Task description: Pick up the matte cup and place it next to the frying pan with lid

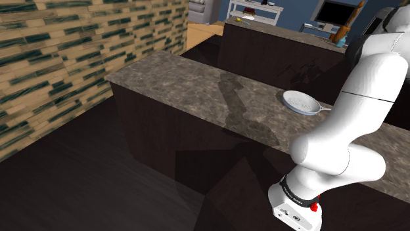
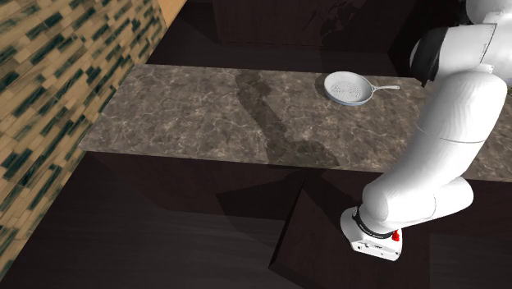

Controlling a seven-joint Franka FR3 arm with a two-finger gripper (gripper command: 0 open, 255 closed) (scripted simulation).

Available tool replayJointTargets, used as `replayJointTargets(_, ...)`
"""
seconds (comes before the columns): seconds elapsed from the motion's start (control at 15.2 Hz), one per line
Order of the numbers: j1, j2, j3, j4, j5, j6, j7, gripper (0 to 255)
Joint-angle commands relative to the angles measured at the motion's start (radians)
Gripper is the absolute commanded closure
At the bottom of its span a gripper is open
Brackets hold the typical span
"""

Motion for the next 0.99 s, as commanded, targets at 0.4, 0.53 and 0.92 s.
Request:
replayJointTargets(0.4, -0.112, 0.106, 0.017, 0.07, 0.066, 0.019, -0.076, 255)
replayJointTargets(0.53, -0.101, 0.102, 0.016, 0.034, 0.064, 0.049, -0.076, 255)
replayJointTargets(0.92, -0.077, 0.097, 0.017, -0.059, 0.063, 0.133, -0.079, 255)
